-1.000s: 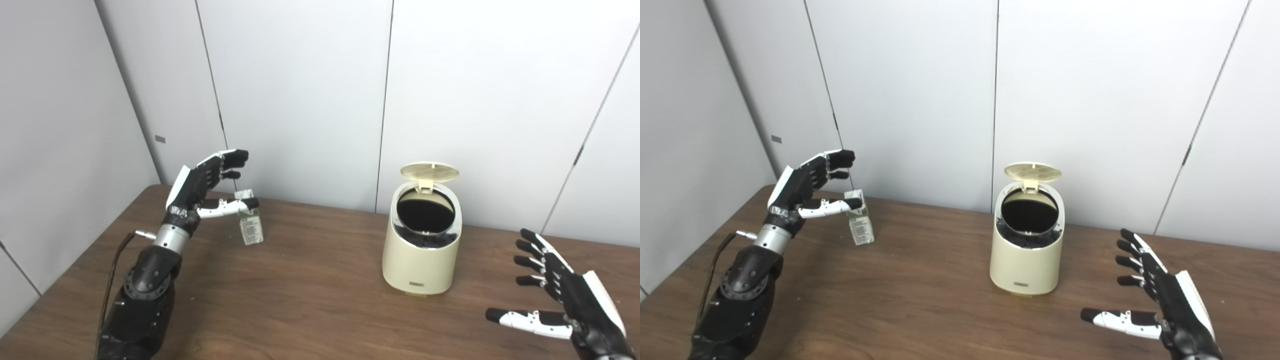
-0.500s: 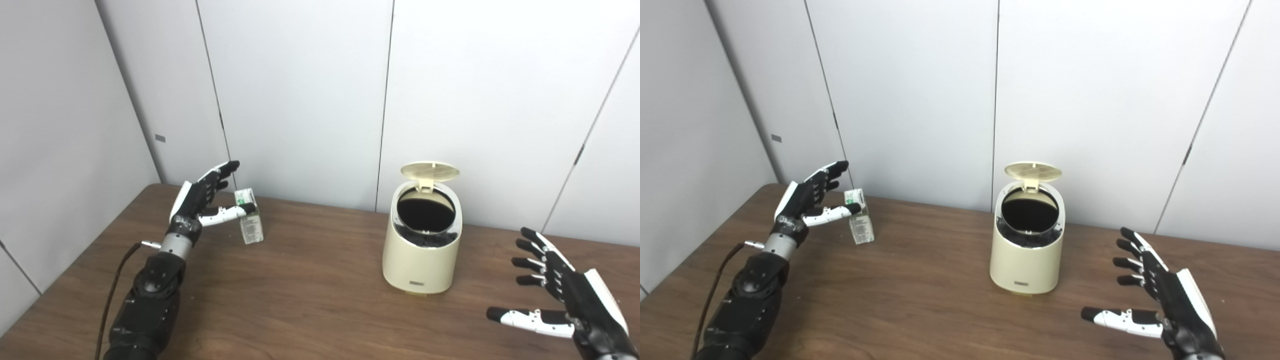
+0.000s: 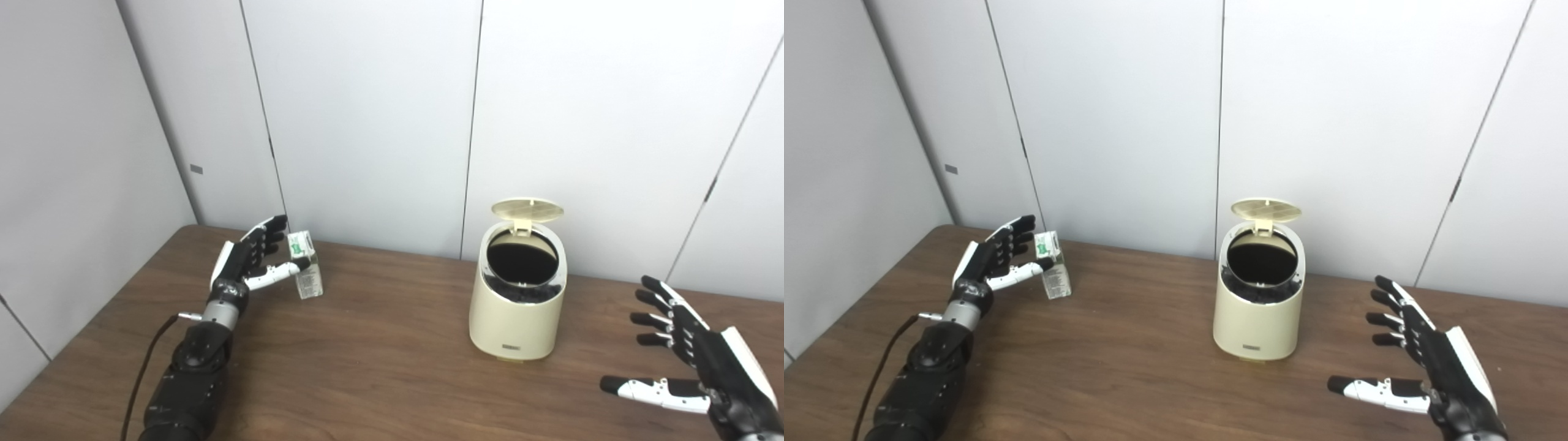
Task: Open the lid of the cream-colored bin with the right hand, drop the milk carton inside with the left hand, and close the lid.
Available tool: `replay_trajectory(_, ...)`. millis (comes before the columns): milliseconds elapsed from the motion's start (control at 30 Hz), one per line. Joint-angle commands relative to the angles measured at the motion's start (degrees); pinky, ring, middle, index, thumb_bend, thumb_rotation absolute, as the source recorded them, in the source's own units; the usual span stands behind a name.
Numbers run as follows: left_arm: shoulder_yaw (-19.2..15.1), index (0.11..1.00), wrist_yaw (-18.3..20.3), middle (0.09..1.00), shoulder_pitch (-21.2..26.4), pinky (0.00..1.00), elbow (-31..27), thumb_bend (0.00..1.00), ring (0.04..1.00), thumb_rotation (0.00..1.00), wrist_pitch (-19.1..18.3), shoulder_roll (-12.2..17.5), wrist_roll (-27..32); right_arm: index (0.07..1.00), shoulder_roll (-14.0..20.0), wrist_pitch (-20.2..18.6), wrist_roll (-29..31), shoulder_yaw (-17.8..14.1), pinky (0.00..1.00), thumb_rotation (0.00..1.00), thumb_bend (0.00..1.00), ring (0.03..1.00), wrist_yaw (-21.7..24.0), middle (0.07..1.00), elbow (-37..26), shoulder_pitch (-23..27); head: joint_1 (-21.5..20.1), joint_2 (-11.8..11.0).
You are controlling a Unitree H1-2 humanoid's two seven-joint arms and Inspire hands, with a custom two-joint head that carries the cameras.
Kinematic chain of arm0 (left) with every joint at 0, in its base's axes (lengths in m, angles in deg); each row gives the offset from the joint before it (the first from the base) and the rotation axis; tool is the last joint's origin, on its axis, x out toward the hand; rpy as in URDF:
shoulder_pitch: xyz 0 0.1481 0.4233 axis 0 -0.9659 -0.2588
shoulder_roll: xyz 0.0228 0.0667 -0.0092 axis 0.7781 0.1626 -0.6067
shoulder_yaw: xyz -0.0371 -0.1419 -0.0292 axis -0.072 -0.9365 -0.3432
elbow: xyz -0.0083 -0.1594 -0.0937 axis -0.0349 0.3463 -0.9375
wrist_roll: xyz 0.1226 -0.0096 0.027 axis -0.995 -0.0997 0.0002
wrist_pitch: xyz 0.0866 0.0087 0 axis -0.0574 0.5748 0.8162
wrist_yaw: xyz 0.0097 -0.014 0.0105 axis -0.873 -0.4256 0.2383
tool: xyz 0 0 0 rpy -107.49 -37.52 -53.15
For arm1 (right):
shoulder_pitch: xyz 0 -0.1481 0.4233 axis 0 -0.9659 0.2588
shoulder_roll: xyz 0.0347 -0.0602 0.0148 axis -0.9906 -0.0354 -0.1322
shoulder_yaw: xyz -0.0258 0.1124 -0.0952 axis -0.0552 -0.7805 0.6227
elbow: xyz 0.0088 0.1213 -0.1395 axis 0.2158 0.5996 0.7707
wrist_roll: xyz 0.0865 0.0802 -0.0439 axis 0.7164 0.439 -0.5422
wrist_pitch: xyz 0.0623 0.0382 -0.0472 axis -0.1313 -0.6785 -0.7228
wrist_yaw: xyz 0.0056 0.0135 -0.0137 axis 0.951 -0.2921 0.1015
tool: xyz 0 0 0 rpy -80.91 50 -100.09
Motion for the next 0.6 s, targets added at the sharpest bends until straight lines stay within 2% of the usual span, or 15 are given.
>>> replay_trajectory(0, -0.9, 0.877, 0.3, 0.862, 3.6, 0.82, -1.0, 0.9, 0.844, 0.23, 1.8, 0.9, 1.4, 0.922, 0.7, 0.5, 0.5, -0.6, 0.72, 0.0, 0.75, 0.811, -0.1, 0.9, -2.1, 1.6, 0.1, 0.0)
replay_trajectory(133, -1.2, 0.88, 0.1, 0.849, 3.8, 0.77, -0.6, 0.86, 0.816, 0.22, 1.8, 0.2, 1.2, 0.92, 0.7, 0.0, 0.2, -0.5, 0.71, 0.0, 0.75, 0.809, -0.2, 0.896, -2.8, 1.2, -0.1, 0.0)
replay_trajectory(267, -1.4, 0.882, 0.4, 0.842, 4.0, 0.78, 0.1, 0.83, 0.807, 0.2, 1.8, -0.3, 1.4, 0.92, 0.6, 0.6, 0.8, -0.7, 0.69, 0.0, 0.75, 0.802, -0.3, 0.893, -2.8, 1.0, -0.3, 0.3)
replay_trajectory(567, -2.5, 0.872, 1.1, 0.838, 4.3, 0.78, 1.1, 0.84, 0.799, 0.18, 1.8, -1.6, 1.9, 0.921, 1.0, 0.9, 1.0, -0.7, 0.66, 0.0, 0.73, 0.811, -0.1, 0.898, -3.3, 0.3, -0.7, 0.6)
